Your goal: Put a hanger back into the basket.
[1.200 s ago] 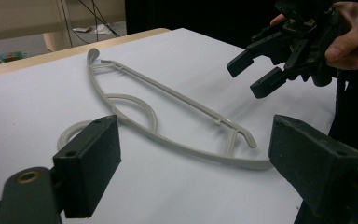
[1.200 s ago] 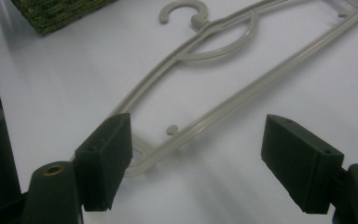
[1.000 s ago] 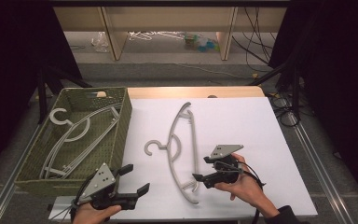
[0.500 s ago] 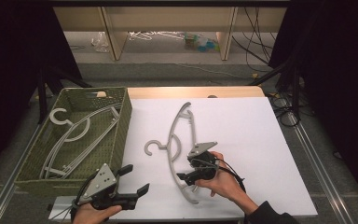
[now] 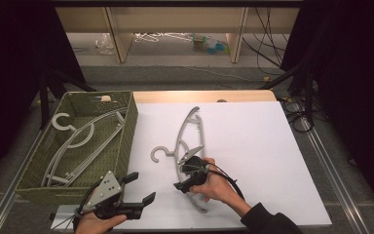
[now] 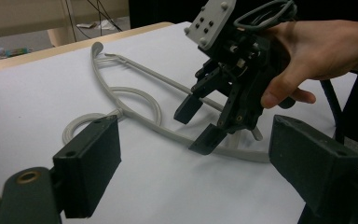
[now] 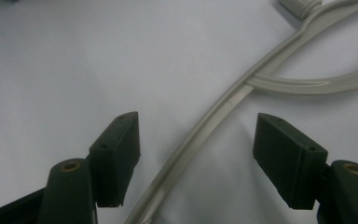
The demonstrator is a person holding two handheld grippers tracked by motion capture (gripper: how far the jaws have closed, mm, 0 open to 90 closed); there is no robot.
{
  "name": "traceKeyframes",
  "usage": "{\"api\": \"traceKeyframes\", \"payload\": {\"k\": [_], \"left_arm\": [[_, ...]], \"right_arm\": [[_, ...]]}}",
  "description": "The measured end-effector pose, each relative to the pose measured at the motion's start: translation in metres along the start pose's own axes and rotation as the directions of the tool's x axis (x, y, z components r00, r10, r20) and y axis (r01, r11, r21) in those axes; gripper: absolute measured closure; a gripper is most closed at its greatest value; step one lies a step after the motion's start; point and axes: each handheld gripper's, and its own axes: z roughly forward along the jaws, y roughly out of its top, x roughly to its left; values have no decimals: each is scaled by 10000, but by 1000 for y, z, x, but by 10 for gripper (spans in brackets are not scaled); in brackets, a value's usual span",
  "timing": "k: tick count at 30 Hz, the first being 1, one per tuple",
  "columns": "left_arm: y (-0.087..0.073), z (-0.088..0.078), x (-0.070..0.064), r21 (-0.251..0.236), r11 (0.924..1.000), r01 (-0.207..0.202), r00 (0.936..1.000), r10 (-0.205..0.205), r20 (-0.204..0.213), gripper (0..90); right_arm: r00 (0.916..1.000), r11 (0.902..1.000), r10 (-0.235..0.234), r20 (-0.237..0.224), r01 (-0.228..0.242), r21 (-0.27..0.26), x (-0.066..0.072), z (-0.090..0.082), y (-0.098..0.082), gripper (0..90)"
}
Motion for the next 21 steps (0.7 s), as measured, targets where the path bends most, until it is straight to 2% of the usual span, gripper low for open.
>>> {"api": "traceKeyframes", "payload": {"k": [2, 3, 6, 7, 10, 11, 17, 18, 19, 21], "left_arm": [[0, 0, 1, -33, 9999, -120, 9999, 120, 40, 164], [0, 0, 1, -42, 10000, 67, 10000, -67, -17, 165], [-1, 1, 3, -103, 9999, 99, 9999, -98, 71, 164], [-1, 0, 3, 2, 10000, 79, 10000, -79, -22, 164], [-1, 0, 2, -82, 9998, 177, 9998, -177, -64, 165], [-1, 0, 3, -56, 10000, 69, 10000, -69, -21, 166], [-1, -1, 4, -95, 9999, 55, 10000, -56, -71, 168], [-1, -1, 4, -118, 9999, 59, 10000, -60, -73, 168], [-1, -1, 5, -108, 9999, -109, 9999, 108, -55, 168], [-1, -1, 6, -22, 9997, -230, 9997, 230, -57, 169]], "right_arm": [[10000, 9999, 17, -22, -16, 161, -1, 5, 1, 343], [10000, 9998, 10, 55, -12, 203, -1, 7, 3, 367], [9996, 9986, -253, 135, 246, 475, 1, 10, 7, 391], [9992, 9977, -397, 100, 391, 556, 1, 11, 9, 409], [9964, 9932, -829, 152, 813, 829, 3, 12, 11, 418], [9962, 9930, -855, 174, 837, 836, 3, 13, 12, 422], [9999, 9961, -111, -43, 114, 879, -1, 12, 13, 413], [9999, 9964, -86, -94, 93, 839, -2, 13, 13, 400], [9999, 9963, -102, -92, 109, 855, -1, 13, 13, 397], [9995, 9940, -331, -3, 329, 1046, 1, 14, 15, 402]]}}
